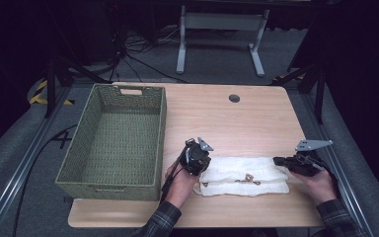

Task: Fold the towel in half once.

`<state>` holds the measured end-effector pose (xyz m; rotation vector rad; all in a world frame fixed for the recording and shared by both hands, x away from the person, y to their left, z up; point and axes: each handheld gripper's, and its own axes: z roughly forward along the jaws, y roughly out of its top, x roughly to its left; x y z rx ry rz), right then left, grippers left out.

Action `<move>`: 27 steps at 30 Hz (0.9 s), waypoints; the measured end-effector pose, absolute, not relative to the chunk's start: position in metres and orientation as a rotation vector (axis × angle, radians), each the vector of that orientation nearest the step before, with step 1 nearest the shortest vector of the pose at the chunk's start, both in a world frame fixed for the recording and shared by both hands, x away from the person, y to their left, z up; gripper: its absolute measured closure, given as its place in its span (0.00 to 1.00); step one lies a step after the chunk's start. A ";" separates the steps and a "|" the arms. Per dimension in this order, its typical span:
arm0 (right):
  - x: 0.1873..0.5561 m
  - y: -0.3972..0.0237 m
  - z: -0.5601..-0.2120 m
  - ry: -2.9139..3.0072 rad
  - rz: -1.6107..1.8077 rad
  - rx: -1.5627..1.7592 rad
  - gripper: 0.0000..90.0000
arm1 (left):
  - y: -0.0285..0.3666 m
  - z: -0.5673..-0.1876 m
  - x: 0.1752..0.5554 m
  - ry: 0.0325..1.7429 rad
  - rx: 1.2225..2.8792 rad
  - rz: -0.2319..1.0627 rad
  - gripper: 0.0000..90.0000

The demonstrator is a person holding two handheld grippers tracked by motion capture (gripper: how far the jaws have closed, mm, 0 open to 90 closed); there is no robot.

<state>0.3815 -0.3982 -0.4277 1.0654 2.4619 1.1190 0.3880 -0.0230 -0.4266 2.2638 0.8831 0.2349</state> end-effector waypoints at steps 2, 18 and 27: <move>0.388 -0.397 -0.433 2.479 1.077 1.073 1.00 | -0.024 -0.433 0.391 0.902 2.276 0.207 1.00; 0.390 -0.410 -0.440 2.514 1.053 1.121 1.00 | -0.023 -0.444 0.384 0.897 2.311 0.142 0.99; 0.375 -0.409 -0.441 2.551 1.081 1.103 1.00 | -0.021 -0.442 0.366 0.863 2.313 0.108 0.99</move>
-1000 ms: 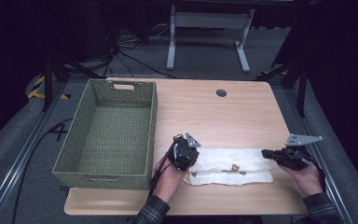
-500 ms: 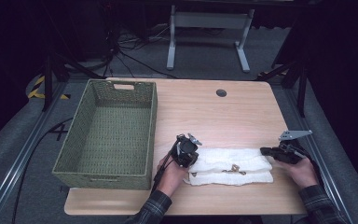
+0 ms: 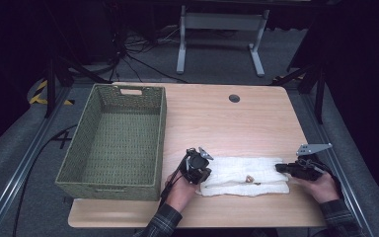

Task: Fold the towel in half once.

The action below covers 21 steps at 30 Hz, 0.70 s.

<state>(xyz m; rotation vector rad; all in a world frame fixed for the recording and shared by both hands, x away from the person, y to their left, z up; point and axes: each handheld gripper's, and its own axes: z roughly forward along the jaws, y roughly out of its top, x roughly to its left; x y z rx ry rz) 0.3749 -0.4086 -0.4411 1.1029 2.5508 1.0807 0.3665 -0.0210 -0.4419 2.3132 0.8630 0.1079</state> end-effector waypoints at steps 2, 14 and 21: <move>0.368 -0.407 -0.441 2.564 1.084 1.086 1.00 | -0.020 -0.441 0.358 0.849 2.313 0.095 0.99; 0.357 -0.414 -0.431 2.490 1.143 1.089 1.00 | -0.021 -0.443 0.333 0.809 2.325 0.045 0.99; 0.364 -0.412 -0.425 2.463 1.141 1.072 1.00 | -0.019 -0.451 0.327 0.805 2.357 0.019 0.99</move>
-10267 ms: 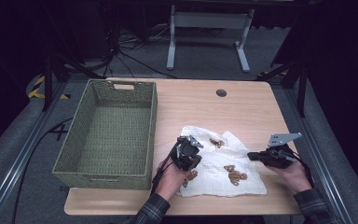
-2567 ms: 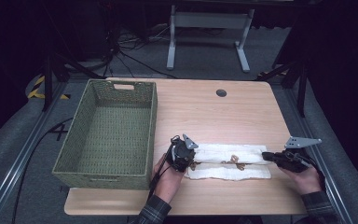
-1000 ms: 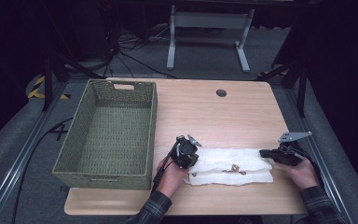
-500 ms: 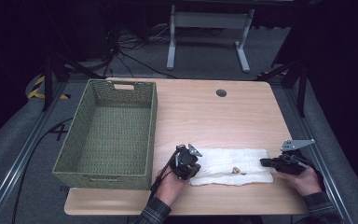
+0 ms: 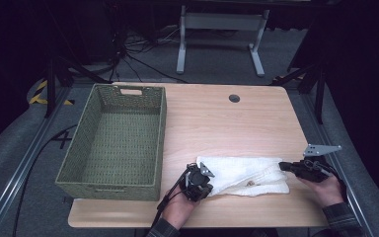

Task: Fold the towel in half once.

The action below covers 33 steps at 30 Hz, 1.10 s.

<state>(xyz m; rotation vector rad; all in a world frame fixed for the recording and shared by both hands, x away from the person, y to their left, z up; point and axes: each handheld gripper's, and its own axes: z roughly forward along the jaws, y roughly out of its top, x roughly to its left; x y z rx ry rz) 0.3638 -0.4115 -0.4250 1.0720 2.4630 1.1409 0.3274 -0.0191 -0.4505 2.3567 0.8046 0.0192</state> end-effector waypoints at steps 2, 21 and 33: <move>0.365 -0.410 -0.425 2.466 1.137 1.069 1.00 | -0.020 -0.453 0.326 0.804 2.362 0.028 0.99; 0.378 -0.396 -0.436 2.540 1.083 1.053 1.00 | -0.021 -0.453 0.326 0.790 2.374 0.029 0.99; 0.330 -0.416 -0.444 2.550 1.098 1.084 1.00 | -0.020 -0.452 0.326 0.792 2.367 0.036 0.96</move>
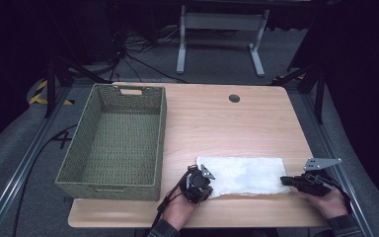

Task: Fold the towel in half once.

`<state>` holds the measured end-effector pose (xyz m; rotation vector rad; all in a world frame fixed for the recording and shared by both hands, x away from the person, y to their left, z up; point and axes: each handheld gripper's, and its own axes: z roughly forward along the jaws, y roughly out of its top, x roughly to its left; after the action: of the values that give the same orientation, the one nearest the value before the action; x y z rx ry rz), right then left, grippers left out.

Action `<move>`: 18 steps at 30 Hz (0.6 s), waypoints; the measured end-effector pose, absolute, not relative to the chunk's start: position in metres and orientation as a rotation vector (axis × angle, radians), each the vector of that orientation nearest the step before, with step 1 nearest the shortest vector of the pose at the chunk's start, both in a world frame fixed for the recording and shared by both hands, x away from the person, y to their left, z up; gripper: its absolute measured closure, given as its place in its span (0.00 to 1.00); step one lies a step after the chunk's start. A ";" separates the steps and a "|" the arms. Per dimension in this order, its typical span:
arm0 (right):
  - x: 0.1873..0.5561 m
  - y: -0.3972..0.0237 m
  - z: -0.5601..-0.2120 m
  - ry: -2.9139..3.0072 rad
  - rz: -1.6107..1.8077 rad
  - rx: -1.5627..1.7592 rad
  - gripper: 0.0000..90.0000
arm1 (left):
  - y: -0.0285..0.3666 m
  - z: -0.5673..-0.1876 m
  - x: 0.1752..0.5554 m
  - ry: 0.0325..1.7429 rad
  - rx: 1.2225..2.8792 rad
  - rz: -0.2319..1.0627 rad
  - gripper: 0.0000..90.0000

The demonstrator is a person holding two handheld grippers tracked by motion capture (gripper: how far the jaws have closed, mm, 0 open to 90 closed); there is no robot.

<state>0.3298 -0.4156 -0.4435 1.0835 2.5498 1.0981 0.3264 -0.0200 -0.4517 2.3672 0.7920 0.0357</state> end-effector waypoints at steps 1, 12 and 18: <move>0.327 -0.417 -0.444 2.554 1.105 1.089 1.00 | -0.020 -0.452 0.326 0.804 2.355 0.045 0.95; 0.342 -0.418 -0.433 2.452 1.150 1.096 0.87 | -0.021 -0.438 0.345 0.866 2.302 0.178 0.80; 0.360 -0.419 -0.431 2.411 1.134 1.123 0.80 | -0.017 -0.430 0.365 0.909 2.279 0.251 0.76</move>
<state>0.3598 -0.4185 -0.4306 1.1231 2.4108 1.1343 0.3648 -0.0173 -0.4301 2.2792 0.9092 0.2513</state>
